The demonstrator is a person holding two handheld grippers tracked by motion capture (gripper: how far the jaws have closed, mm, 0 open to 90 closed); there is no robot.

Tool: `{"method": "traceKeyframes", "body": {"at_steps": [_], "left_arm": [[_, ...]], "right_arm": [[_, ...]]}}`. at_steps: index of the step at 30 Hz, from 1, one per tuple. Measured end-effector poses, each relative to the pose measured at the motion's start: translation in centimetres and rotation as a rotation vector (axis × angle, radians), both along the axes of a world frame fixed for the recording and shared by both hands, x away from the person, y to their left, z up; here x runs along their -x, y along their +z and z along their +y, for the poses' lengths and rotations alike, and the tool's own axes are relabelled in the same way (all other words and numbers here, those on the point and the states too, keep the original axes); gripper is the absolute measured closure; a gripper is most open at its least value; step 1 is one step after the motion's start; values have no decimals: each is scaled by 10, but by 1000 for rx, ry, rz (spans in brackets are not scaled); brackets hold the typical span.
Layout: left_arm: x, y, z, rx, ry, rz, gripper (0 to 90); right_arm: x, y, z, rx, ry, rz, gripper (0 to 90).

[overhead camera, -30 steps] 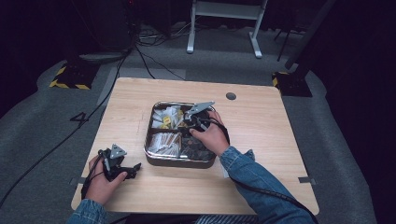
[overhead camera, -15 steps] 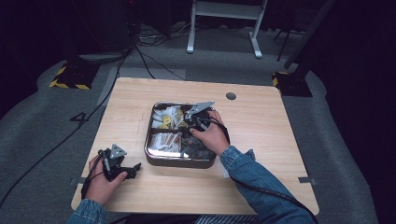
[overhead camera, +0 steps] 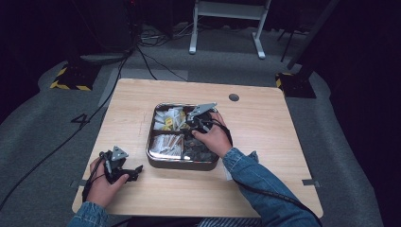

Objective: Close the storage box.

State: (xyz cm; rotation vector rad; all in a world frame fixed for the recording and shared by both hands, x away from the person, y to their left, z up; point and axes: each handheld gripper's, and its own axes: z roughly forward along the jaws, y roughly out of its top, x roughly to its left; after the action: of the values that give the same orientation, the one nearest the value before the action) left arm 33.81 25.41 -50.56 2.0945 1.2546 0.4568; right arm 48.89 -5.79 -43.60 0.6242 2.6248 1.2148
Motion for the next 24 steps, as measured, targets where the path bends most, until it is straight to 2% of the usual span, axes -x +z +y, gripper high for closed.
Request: {"method": "traceKeyframes", "body": {"at_steps": [10, 12, 13, 19, 24], "left_arm": [[0, 0, 0, 1, 2, 0, 96], [0, 0, 0, 1, 2, 0, 97], [0, 0, 0, 1, 2, -1, 96], [0, 0, 0, 0, 0, 0, 96], [0, 0, 0, 1, 0, 0, 96]], "right_arm": [[0, 0, 0, -13, -15, 17, 583], [1, 1, -1, -39, -21, 13, 520], [1, 3, -1, -53, -23, 7, 499], [3, 17, -7, -66, -28, -22, 460], [7, 26, -23, -90, -46, -26, 443]]}}
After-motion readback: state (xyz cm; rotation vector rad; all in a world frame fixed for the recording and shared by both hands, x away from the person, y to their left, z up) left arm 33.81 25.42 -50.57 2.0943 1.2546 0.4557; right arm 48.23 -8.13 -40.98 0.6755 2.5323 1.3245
